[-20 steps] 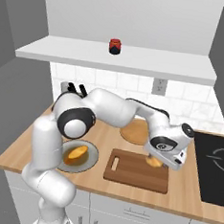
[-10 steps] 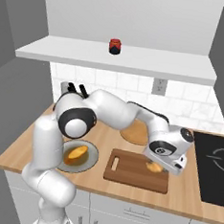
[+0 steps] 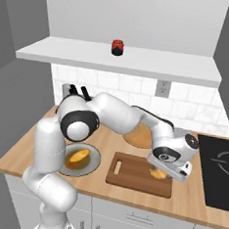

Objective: From the different types of pastries on the counter, select a croissant and place it on the cutting board. Then retrieve a jar of jam from the cabinet and place it alongside the croissant on the cutting board.

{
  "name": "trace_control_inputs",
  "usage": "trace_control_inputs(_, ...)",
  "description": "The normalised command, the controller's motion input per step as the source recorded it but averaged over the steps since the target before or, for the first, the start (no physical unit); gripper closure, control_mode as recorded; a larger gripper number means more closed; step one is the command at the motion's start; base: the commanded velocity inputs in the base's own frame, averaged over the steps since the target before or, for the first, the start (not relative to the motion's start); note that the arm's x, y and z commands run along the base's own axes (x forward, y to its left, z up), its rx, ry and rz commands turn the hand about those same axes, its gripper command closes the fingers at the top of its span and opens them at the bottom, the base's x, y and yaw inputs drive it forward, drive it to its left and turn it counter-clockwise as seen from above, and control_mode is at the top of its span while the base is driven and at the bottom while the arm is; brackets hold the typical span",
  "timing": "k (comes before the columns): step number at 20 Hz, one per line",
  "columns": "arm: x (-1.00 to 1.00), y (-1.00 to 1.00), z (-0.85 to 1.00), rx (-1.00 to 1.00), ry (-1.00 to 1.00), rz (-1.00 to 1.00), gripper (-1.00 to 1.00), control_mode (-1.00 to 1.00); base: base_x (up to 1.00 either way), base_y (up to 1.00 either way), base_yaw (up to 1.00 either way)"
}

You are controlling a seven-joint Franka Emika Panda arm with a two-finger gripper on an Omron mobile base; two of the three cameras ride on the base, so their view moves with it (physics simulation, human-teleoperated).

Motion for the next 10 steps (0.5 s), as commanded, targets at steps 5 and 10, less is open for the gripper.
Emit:
trace_control_inputs(5,0.02,0.00,0.17,0.00,0.00,0.00,-1.00,-1.00,0.00,0.00,0.00)
trace_control_inputs(10,-0.03,0.00,0.69,0.00,0.00,0.00,-1.00,-1.00,0.00,0.00,0.00)
